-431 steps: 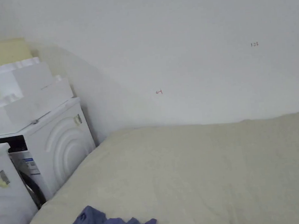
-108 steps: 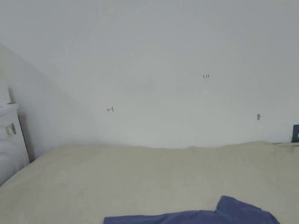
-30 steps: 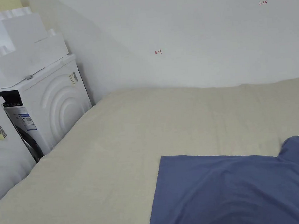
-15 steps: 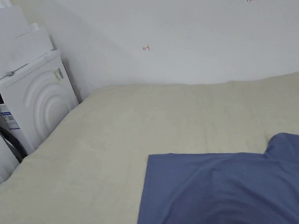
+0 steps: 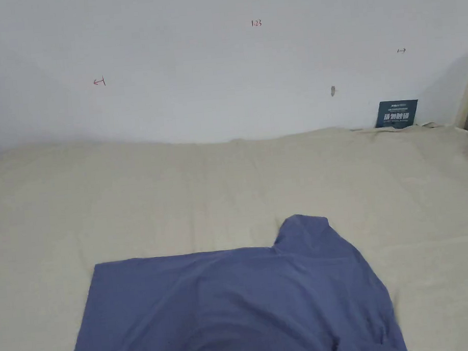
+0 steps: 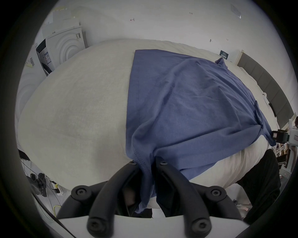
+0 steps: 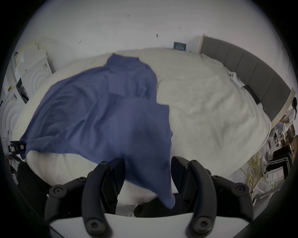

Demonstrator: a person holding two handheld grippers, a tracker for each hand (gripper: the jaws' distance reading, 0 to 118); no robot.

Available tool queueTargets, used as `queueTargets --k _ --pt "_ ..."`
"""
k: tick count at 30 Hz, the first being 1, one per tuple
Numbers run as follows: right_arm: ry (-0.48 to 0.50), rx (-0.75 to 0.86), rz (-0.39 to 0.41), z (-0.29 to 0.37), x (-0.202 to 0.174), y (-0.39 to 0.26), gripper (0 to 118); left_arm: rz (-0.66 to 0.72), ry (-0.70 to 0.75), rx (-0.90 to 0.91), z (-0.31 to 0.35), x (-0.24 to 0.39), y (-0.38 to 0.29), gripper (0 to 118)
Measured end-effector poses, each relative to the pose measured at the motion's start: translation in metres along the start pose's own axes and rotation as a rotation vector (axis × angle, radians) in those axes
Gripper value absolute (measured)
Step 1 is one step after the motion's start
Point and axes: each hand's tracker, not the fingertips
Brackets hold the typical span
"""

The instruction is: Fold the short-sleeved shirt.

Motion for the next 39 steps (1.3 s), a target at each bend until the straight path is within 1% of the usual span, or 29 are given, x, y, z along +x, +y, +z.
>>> queueTargets --k 1,2,3,4,6,8,9,10,12,13,14,16,18,21,23,24,26,28,31,33,35,38,39 --pt "0.017 -0.051 -0.023 -0.008 0.003 0.003 62 0.000 0.000 -0.001 0.000 0.000 0.000 14" --pt "0.042 -0.067 -0.056 -0.010 0.006 0.006 62 0.000 0.002 -0.002 0.000 0.000 0.000 14" --pt "0.042 -0.037 -0.083 -0.006 0.010 0.008 62 0.000 0.001 -0.004 0.000 0.000 0.000 14" --pt "0.056 -0.026 -0.095 -0.005 0.014 0.009 58 0.001 0.001 -0.005 0.000 0.000 0.000 14" --pt "0.086 -0.035 -0.122 -0.007 0.018 0.007 40 0.002 0.002 -0.003 -0.001 0.000 0.000 14" --pt "0.107 -0.010 -0.137 0.001 0.017 0.004 13 -0.003 0.005 -0.002 0.000 0.001 0.000 14" --pt "0.163 -0.001 -0.179 0.003 0.016 0.003 8 -0.006 0.005 -0.001 0.002 0.001 0.001 14" --pt "0.115 -0.011 -0.160 0.005 0.014 0.003 8 -0.006 0.003 -0.001 0.006 0.001 0.002 14" --pt "0.116 0.027 -0.130 0.012 0.011 0.003 8 0.018 -0.012 -0.020 0.015 0.000 0.007 13" --pt "0.113 0.039 -0.129 0.018 0.010 0.004 8 0.033 -0.027 -0.025 0.020 -0.002 0.009 11" --pt "0.120 0.034 -0.131 0.021 0.011 0.008 8 0.047 -0.041 -0.008 0.024 -0.003 0.011 10" --pt "0.161 0.090 -0.157 0.033 0.014 0.015 8 0.057 -0.064 -0.003 0.035 -0.007 0.020 10" --pt "0.178 0.121 -0.160 0.045 0.014 0.028 8 0.068 -0.096 0.030 0.046 -0.011 0.033 10" --pt "0.214 0.157 -0.165 0.055 0.015 0.057 8 0.094 -0.137 0.031 0.054 -0.018 0.065 10" --pt "0.245 0.198 -0.163 0.054 0.014 0.081 8 0.059 -0.147 0.055 0.054 -0.020 0.090 10" --pt "0.235 0.189 -0.160 0.049 0.012 0.097 8 0.046 -0.123 0.083 0.053 -0.021 0.106 10" --pt "0.241 0.206 -0.151 0.039 0.009 0.124 8 0.037 -0.114 0.086 0.042 -0.024 0.138 10" --pt "0.239 0.208 -0.150 0.025 0.003 0.155 8 0.060 -0.119 0.103 0.027 -0.029 0.170 10" --pt "0.255 0.212 -0.181 0.005 -0.006 0.194 8 0.094 -0.117 0.114 0.001 -0.033 0.209 10" --pt "0.257 0.209 -0.185 -0.012 -0.013 0.218 8 0.103 -0.109 0.112 -0.018 -0.035 0.232 9" --pt "0.236 0.197 -0.173 -0.032 -0.019 0.241 8 0.119 -0.105 0.094 -0.041 -0.036 0.250 9" --pt "0.225 0.149 -0.189 -0.065 -0.024 0.266 8 0.159 -0.102 0.042 -0.079 -0.039 0.269 9" --pt "0.204 0.128 -0.189 -0.076 -0.025 0.271 8 0.165 -0.096 0.027 -0.092 -0.040 0.273 9"
